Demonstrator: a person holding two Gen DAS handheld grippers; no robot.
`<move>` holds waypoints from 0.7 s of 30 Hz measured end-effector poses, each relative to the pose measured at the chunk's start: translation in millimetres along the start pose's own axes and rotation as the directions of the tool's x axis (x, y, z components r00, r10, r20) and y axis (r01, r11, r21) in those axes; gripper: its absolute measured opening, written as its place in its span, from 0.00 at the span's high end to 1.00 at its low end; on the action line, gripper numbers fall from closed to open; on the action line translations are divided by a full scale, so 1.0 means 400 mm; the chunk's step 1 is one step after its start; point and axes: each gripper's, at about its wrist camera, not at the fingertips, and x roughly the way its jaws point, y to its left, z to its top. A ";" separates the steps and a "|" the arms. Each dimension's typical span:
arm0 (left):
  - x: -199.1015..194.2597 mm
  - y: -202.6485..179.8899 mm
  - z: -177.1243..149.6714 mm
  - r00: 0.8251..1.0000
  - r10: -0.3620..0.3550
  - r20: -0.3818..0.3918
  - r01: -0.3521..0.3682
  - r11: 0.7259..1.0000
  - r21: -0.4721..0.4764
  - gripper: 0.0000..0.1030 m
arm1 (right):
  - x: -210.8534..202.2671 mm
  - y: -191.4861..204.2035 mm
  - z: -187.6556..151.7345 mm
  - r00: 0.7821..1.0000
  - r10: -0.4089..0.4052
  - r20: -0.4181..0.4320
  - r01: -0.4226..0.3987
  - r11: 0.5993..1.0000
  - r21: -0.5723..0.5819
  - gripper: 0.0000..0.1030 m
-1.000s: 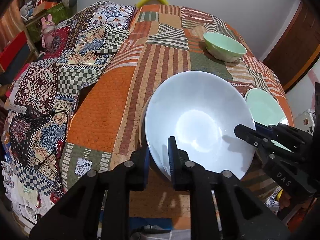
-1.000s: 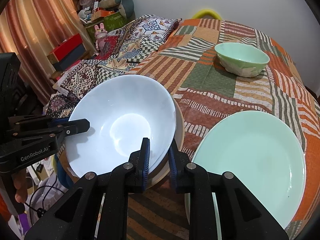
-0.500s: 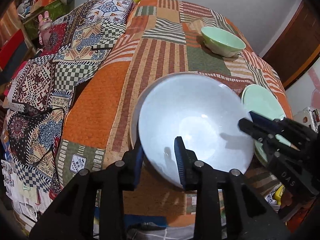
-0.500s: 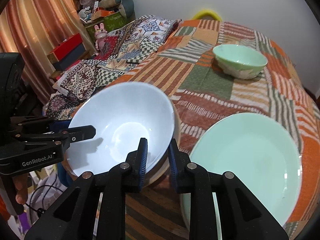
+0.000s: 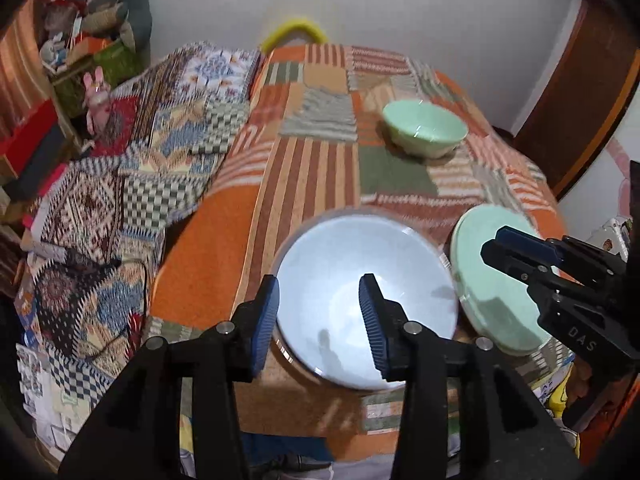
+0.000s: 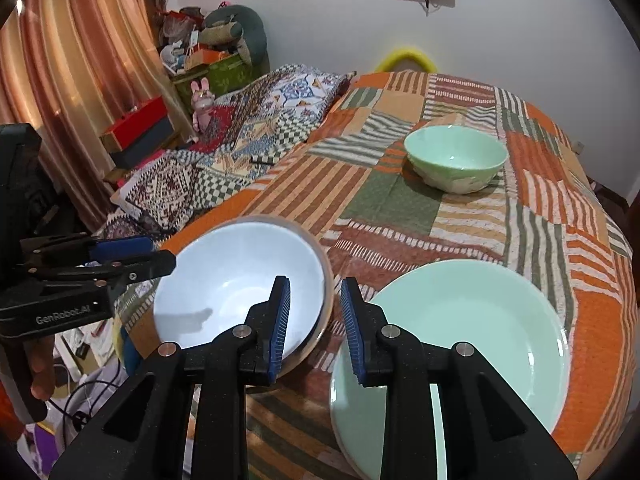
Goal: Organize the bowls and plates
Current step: 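Move both grippers to the mint-green bowl and close on its rim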
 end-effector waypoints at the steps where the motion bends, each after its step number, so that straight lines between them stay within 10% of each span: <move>1: -0.010 -0.006 0.010 1.000 -0.005 0.014 0.005 1.000 0.004 0.59 | -0.008 -0.007 0.005 1.000 -0.005 0.012 0.005 1.000 0.001 0.76; 11: -0.105 -0.097 0.202 0.975 -0.060 0.214 0.045 0.996 0.077 0.51 | -0.140 -0.140 0.100 0.982 -0.075 0.171 0.066 0.996 0.056 0.69; 21: 0.038 -0.170 0.402 0.971 -0.175 0.165 0.157 0.981 0.112 0.51 | -0.133 -0.315 0.196 0.973 -0.128 0.193 0.100 0.983 0.151 0.69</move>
